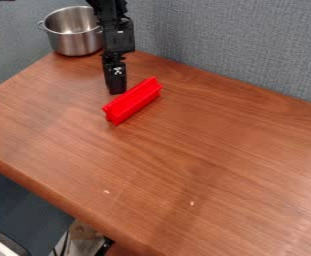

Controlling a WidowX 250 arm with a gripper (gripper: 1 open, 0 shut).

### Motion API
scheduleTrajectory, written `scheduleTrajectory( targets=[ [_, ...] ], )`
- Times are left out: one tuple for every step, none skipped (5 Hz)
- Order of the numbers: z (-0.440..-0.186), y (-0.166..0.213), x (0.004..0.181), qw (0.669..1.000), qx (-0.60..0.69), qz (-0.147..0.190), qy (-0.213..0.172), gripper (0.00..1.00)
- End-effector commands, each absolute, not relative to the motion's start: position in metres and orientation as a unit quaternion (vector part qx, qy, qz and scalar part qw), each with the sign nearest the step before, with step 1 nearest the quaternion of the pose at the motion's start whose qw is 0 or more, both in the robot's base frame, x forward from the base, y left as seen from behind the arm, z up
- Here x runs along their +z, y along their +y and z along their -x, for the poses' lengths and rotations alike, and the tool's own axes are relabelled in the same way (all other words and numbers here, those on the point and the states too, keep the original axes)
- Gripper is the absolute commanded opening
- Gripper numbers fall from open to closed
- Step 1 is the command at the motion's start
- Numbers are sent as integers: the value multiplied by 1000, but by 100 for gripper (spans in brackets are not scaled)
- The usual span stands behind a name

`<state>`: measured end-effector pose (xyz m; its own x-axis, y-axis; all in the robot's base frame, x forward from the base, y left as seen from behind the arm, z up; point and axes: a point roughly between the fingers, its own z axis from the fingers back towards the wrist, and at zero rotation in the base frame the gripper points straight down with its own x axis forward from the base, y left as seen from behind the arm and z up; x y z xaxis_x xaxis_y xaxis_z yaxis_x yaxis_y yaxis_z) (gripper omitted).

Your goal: Put the red object in the metal pot

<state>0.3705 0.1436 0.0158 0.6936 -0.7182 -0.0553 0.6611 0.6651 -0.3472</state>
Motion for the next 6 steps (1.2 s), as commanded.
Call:
scheduleTrajectory(
  targets=[
    [-358,134,0,883,-425,159,120,0],
    [-359,120,9,879,-435,154,123,100],
    [-361,106,18,874,-445,148,125,100],
    [-349,102,18,886,-425,148,112,100],
    [-338,99,18,898,-404,146,99,0],
    [-326,92,19,885,-428,143,112,0]
  ],
)
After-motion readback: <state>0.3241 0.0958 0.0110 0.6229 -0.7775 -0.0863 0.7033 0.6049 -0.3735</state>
